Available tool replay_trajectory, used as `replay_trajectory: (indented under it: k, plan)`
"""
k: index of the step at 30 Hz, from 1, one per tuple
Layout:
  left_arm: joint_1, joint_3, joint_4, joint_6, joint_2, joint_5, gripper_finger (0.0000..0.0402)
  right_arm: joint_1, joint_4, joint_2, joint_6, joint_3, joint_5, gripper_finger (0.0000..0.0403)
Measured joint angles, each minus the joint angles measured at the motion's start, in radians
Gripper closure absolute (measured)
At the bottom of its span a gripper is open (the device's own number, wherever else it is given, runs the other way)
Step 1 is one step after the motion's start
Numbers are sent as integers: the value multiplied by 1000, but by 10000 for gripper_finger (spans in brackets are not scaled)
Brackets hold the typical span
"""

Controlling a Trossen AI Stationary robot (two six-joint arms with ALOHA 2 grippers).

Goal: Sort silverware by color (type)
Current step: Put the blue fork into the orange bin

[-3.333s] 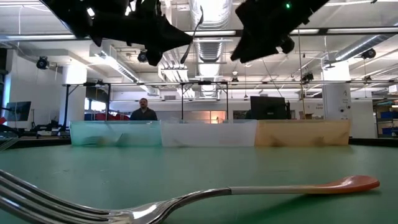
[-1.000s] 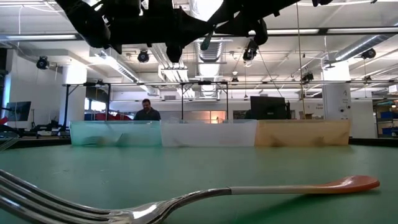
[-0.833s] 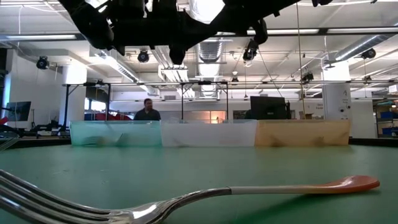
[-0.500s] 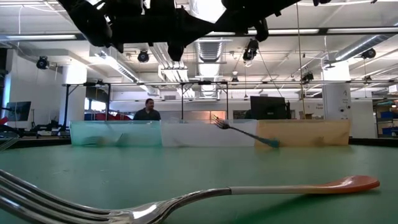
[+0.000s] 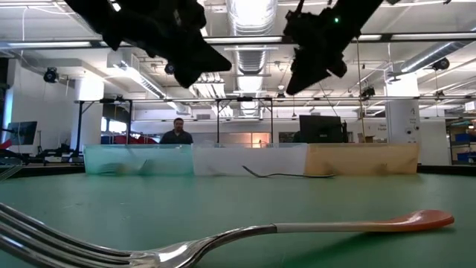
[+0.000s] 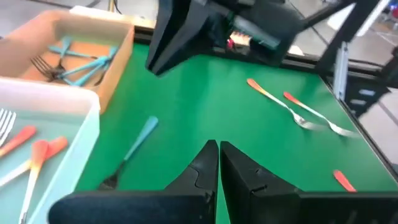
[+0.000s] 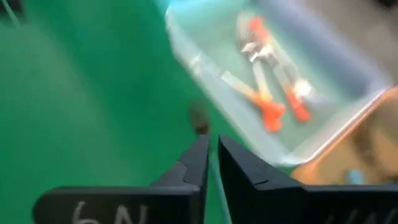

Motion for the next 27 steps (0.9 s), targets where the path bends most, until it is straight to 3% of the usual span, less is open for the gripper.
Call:
replay_trajectory:
  k: [10, 14, 27]
  plan:
    - [-82, 0, -118, -48, -197, -1, 401, -101, 2, 168, -38, -5, -349, 261]
    - [-115, 0, -133, -49, -274, -27, 401, -147, -4, 273, -113, 25, -370, 237]
    - [-175, 0, -189, -45, -357, -49, 401, -221, -110, 483, -270, 199, -311, 298]
